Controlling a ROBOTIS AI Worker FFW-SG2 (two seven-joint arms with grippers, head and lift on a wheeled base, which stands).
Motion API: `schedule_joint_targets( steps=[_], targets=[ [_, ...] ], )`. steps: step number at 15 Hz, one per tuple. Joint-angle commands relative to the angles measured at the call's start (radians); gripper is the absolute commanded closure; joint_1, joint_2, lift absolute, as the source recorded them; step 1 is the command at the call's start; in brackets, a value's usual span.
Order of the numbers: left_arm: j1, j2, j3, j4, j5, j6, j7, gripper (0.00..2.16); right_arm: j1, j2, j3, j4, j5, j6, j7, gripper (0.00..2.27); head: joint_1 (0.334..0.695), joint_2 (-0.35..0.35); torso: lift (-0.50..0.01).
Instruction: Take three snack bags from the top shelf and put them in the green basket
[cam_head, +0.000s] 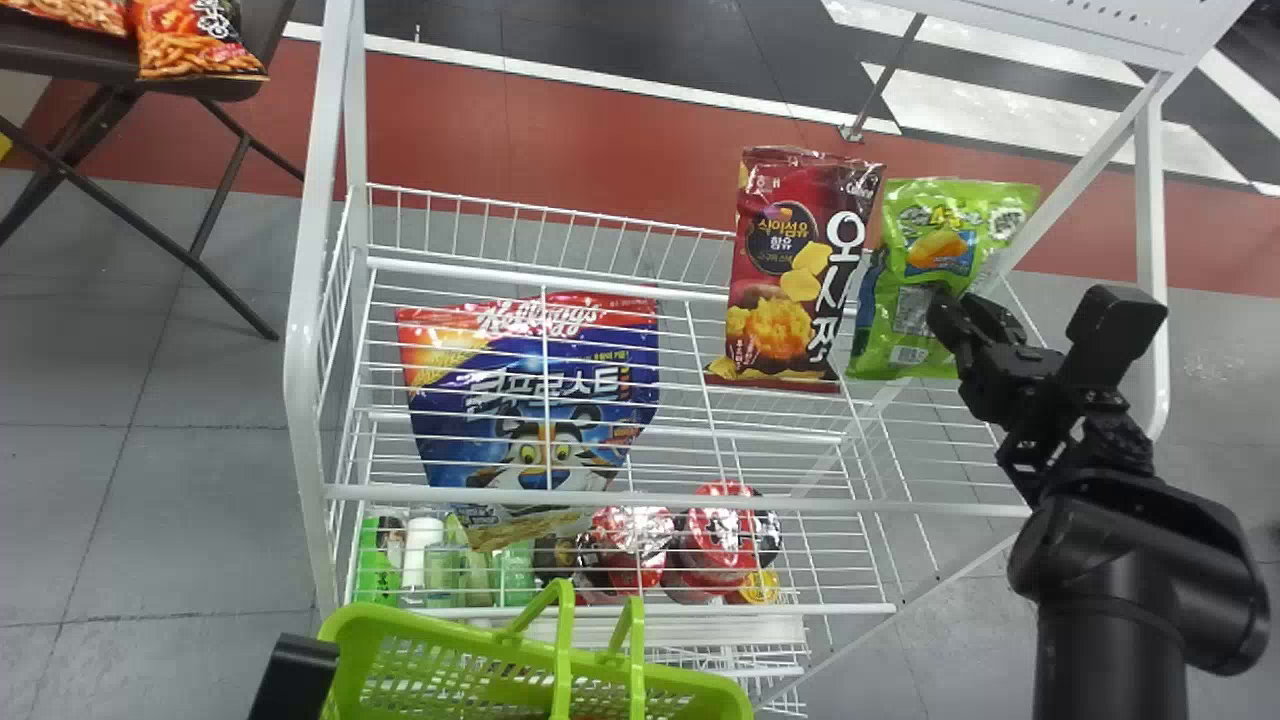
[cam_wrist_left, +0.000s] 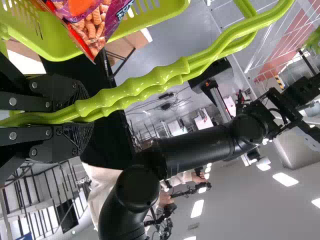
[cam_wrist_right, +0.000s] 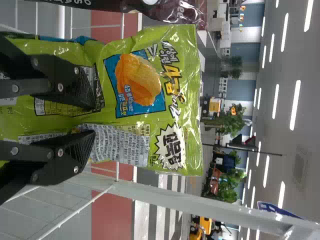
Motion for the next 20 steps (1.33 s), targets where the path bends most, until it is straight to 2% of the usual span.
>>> schedule_joint_targets(
  steps=[1,3,6,7,11,13,15,17,20],
  targets=[
    [0.000,0.000,0.000,-0.001,0.000,0.000,0.000,1.05,0.000,0.007,-0.018,-0.006,-0.002,0.007,-0.019,2.24,0.695,-0.350,-0.029],
    [0.002,0.000,0.000,-0.002,0.000,0.000,0.000,1.05,0.019,0.008,-0.049,-0.055,-0.063,0.087,-0.004,2.24,0.695,-0.350,-0.029],
    [0.003,-0.001,-0.002,-0.007,-0.001,-0.003,0.006,1.05,0.165,0.008,-0.046,-0.262,-0.184,0.200,0.022,2.24,0.695,-0.350,-0.029],
    [0.002,-0.001,-0.002,-0.007,-0.001,-0.003,0.008,1.05,0.203,0.010,-0.047,-0.361,-0.221,0.335,0.045,2.25,0.695,-0.350,-0.029],
    [-0.001,-0.003,0.003,-0.011,-0.003,-0.003,0.015,1.05,0.312,0.103,-0.143,-0.716,-0.299,0.728,0.177,2.25,0.695,-0.350,-0.029],
    [-0.003,-0.004,0.003,-0.010,-0.003,-0.012,0.015,1.05,0.335,0.116,-0.235,-0.845,-0.396,1.062,0.214,2.25,0.695,-0.350,-0.029],
    [-0.015,-0.004,0.000,-0.011,-0.005,-0.015,0.020,1.05,0.387,0.116,-0.310,-0.936,-0.480,1.271,0.234,2.25,0.695,-0.350,-0.029],
    [-0.024,-0.009,-0.002,-0.010,-0.005,-0.015,0.029,1.05,0.422,0.119,-0.363,-0.988,-0.539,1.285,0.313,2.25,0.695,-0.350,-0.029],
    [-0.024,-0.013,-0.003,-0.010,-0.005,-0.052,0.049,1.05,0.465,0.117,-0.339,-1.000,-0.559,1.285,0.407,2.25,0.695,-0.350,-0.029]
  ],
)
